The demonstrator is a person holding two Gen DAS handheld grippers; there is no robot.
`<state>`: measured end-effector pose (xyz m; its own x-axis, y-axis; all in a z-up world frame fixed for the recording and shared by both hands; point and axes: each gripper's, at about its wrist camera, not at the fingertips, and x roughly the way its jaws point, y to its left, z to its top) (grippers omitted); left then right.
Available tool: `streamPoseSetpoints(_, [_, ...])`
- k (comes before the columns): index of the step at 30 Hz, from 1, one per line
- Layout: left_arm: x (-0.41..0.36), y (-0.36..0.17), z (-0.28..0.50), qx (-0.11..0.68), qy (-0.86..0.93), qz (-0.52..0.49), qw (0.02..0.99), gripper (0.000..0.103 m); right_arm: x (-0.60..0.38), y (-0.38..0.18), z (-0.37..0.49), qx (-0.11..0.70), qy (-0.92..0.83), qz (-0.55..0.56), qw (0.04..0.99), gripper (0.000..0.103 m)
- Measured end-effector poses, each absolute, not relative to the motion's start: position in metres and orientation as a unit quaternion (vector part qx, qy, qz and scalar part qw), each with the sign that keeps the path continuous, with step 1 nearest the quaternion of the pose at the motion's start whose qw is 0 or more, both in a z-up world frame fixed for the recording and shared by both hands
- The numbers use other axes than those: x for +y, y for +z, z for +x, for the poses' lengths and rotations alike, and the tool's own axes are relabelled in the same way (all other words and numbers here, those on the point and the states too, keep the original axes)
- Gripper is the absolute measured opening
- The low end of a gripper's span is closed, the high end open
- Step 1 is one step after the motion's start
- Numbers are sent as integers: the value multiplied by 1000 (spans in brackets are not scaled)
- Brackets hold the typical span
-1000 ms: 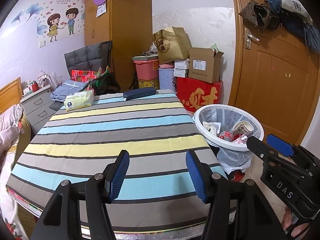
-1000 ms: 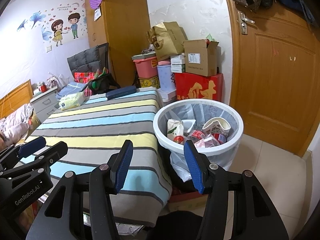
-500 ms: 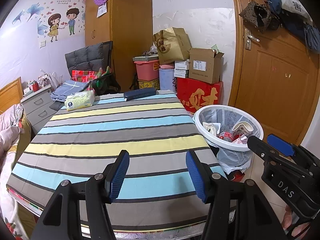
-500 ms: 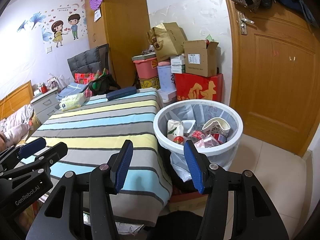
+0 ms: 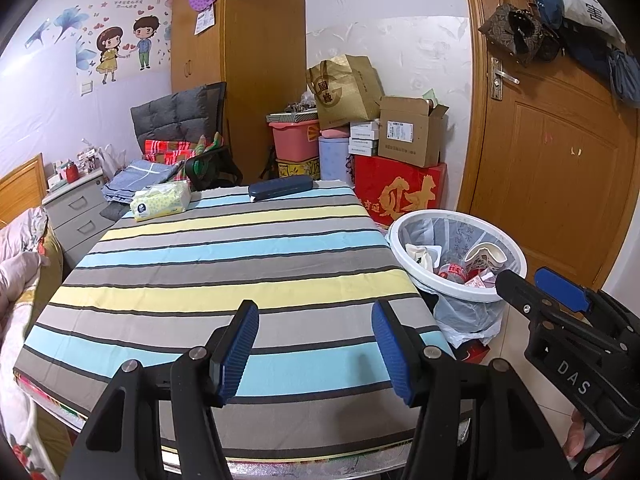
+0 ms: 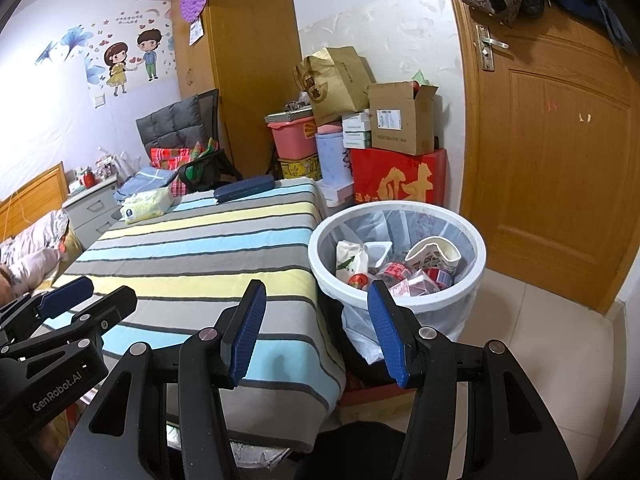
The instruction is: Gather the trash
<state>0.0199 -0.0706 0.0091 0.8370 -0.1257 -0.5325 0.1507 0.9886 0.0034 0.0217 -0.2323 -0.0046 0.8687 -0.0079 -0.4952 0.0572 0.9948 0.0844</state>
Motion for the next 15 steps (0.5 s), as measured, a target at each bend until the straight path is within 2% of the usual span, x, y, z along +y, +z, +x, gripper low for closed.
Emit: streamPoseSetpoints(15, [-71,9,19,276,-72,23,958,59,-232,-5,22,255,-16,48,965,54])
